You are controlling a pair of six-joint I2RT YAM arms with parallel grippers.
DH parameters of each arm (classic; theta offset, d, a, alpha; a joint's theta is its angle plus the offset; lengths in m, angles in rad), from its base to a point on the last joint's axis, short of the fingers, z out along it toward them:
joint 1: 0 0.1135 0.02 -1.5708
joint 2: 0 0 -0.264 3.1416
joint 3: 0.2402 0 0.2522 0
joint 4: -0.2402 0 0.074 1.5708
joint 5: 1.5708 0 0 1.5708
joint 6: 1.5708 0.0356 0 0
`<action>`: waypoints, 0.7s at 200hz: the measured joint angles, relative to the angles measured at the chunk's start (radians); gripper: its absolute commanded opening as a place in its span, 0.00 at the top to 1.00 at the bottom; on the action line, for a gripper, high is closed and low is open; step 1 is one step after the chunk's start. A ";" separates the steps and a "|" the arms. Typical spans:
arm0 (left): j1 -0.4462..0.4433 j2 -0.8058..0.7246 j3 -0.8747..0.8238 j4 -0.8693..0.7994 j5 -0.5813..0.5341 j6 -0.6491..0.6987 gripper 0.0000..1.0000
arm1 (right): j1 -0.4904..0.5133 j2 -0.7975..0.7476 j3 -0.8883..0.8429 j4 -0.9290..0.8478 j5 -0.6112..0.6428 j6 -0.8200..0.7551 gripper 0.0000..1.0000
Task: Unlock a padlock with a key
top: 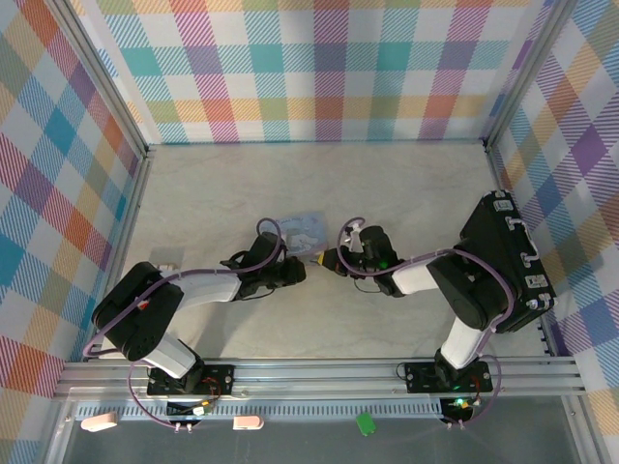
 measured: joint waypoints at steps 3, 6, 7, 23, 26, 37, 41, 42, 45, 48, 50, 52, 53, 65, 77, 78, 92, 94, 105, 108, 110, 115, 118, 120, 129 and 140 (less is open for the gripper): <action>0.001 0.000 -0.003 0.007 0.002 -0.008 0.98 | 0.001 0.000 -0.007 0.013 0.000 0.007 1.00; 0.002 0.000 -0.005 0.013 0.004 -0.018 0.98 | 0.003 0.000 -0.015 0.026 0.000 0.021 1.00; 0.002 0.000 -0.005 0.014 0.004 -0.021 0.98 | 0.004 0.000 -0.019 0.033 0.000 0.026 1.00; 0.007 0.001 -0.010 0.043 0.008 -0.068 0.98 | 0.010 0.000 -0.069 0.100 0.003 0.084 1.00; 0.008 0.002 -0.010 0.048 0.008 -0.080 0.98 | 0.010 0.000 -0.078 0.111 0.003 0.099 1.00; 0.015 0.007 -0.012 0.081 0.011 -0.113 0.98 | 0.012 0.001 -0.112 0.153 0.004 0.141 1.00; 0.019 0.010 -0.014 0.093 0.011 -0.126 0.98 | 0.012 0.003 -0.123 0.170 0.005 0.159 1.00; 0.019 0.010 -0.014 0.095 0.011 -0.128 0.98 | 0.012 0.003 -0.126 0.173 0.006 0.161 1.00; 0.023 0.012 -0.015 0.105 0.011 -0.135 0.98 | 0.013 0.005 -0.134 0.185 0.007 0.173 1.00; 0.026 0.014 -0.016 0.114 0.011 -0.143 0.98 | 0.014 0.007 -0.142 0.198 0.008 0.185 1.00; 0.027 0.015 -0.018 0.119 0.011 -0.146 0.98 | 0.015 0.009 -0.146 0.204 0.008 0.191 1.00; 0.029 0.017 -0.018 0.124 0.011 -0.153 0.98 | 0.016 0.010 -0.151 0.212 0.008 0.201 1.00; 0.031 0.018 -0.018 0.126 0.011 -0.154 0.98 | 0.016 0.010 -0.153 0.214 0.008 0.203 1.00; 0.040 0.029 -0.019 0.148 0.011 -0.178 0.98 | 0.019 0.014 -0.173 0.244 0.011 0.235 1.00; 0.047 0.042 -0.019 0.170 0.011 -0.199 0.98 | 0.027 0.015 -0.182 0.264 0.011 0.264 1.00; 0.048 0.043 -0.019 0.172 0.011 -0.200 0.98 | 0.028 0.015 -0.182 0.266 0.012 0.266 1.00; 0.052 0.059 -0.022 0.201 0.011 -0.225 0.99 | 0.041 0.015 -0.182 0.294 0.019 0.291 1.00; 0.052 0.061 -0.023 0.206 0.011 -0.230 0.98 | 0.043 0.015 -0.182 0.297 0.019 0.294 1.00; 0.052 0.071 -0.025 0.225 0.011 -0.245 0.99 | 0.052 0.017 -0.182 0.318 0.027 0.310 1.00; 0.053 0.073 -0.026 0.229 0.011 -0.251 0.99 | 0.053 0.018 -0.182 0.323 0.027 0.315 1.00; 0.053 0.074 -0.027 0.233 0.011 -0.253 0.99 | 0.055 0.019 -0.182 0.327 0.029 0.317 1.00; 0.053 0.076 -0.030 0.243 0.011 -0.264 0.99 | 0.058 0.023 -0.182 0.340 0.031 0.325 1.00; 0.053 0.077 -0.032 0.249 0.011 -0.266 0.99 | 0.058 0.026 -0.182 0.346 0.034 0.330 1.00; 0.053 0.077 -0.033 0.251 0.011 -0.270 0.99 | 0.058 0.029 -0.182 0.351 0.035 0.335 1.00; 0.053 0.077 -0.037 0.265 0.011 -0.282 0.99 | 0.058 0.043 -0.182 0.377 0.038 0.352 1.00; 0.053 0.077 -0.041 0.283 0.010 -0.295 0.99 | 0.061 0.070 -0.182 0.414 0.045 0.379 1.00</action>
